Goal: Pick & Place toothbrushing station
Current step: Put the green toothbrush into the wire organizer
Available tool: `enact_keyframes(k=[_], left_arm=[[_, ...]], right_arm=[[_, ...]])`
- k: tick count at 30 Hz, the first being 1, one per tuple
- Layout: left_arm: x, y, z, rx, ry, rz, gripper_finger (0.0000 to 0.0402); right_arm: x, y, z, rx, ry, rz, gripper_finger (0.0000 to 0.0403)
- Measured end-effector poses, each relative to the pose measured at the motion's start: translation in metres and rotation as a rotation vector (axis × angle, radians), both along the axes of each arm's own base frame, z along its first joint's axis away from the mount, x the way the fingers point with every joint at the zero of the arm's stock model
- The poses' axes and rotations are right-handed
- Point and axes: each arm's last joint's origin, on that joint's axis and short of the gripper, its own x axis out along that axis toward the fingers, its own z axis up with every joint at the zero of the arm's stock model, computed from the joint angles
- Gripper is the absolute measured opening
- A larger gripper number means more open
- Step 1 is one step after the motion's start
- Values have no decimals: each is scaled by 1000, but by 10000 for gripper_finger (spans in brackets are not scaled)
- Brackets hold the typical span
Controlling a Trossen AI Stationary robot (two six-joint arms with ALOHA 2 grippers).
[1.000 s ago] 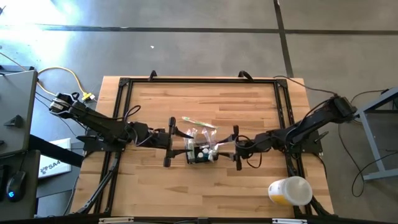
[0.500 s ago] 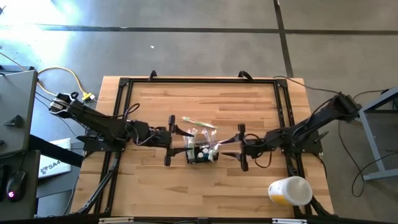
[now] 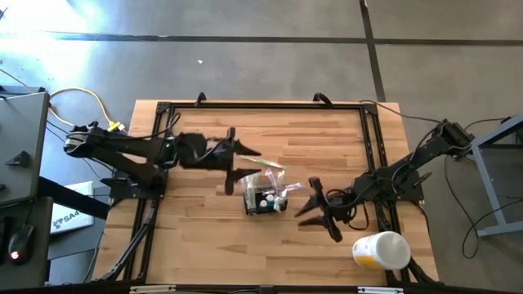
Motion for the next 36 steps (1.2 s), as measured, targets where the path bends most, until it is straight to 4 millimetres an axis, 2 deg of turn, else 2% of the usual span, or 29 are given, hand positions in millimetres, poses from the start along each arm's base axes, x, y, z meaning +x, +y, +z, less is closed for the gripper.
enact_keyframes(k=[4, 8, 11, 16, 20, 23, 28, 33, 36], left_arm=[[11, 18, 1, -3, -4, -27, 212], [20, 30, -1, -8, 8, -49, 212], [28, 37, -9, -19, 38, -81, 212], [33, 38, -16, -5, 69, -94, 212], [22, 37, -8, 5, 75, -98, 212], [7, 42, -3, 23, 177, -84, 212], [-6, 66, -10, -24, 384, 2, 212], [-11, 96, -22, -47, 497, 104, 212], [-16, 114, -33, -58, 591, 86, 212]], right_arm=[[5, 7, 6, 12, -6, 103, 82], [12, 11, 1, 23, 25, 111, 62], [15, 12, -4, 32, 51, 106, 51], [17, 13, -6, 37, 60, 103, 40], [17, 13, -6, 35, 61, 53, 39], [16, 12, -7, 34, 65, -16, 39], [16, 11, -11, 13, 106, -48, 38], [16, 11, -12, 35, 118, -55, 38], [17, 10, -12, 40, 119, -88, 38]])
